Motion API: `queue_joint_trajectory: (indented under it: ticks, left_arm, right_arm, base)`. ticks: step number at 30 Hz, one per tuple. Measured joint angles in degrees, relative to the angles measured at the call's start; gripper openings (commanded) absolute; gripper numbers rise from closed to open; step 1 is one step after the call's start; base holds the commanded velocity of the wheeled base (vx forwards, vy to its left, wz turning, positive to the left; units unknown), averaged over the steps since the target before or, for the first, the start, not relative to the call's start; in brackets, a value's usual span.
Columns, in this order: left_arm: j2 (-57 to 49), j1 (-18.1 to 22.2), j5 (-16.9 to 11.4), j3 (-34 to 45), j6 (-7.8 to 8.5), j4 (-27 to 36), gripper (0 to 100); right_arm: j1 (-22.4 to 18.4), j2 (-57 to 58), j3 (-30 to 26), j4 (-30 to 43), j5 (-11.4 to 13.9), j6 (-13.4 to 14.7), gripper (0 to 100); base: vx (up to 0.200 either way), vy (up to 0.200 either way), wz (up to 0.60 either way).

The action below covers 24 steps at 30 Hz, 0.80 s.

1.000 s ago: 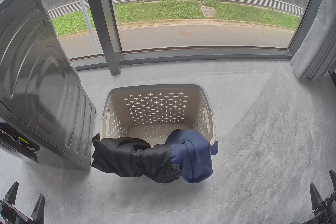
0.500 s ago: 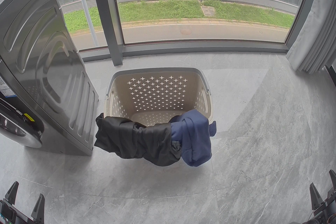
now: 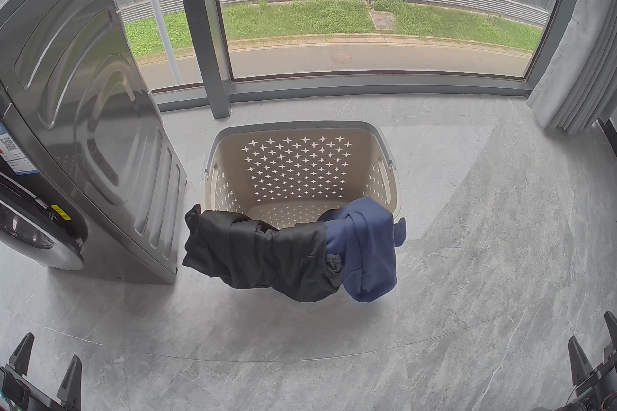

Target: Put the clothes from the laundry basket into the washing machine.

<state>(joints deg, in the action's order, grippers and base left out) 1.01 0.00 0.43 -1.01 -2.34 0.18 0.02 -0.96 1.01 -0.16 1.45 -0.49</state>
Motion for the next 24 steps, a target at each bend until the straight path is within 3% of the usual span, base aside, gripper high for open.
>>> queue_joint_trajectory:
  ticks: [24]
  left_arm:
    - [0.00,0.00,0.00,0.00,-0.11,0.00,100]
  right_arm:
    - [0.05,0.00,0.00,0.09,0.02,-0.05,100]
  base:
    - [0.000,0.200,0.00]
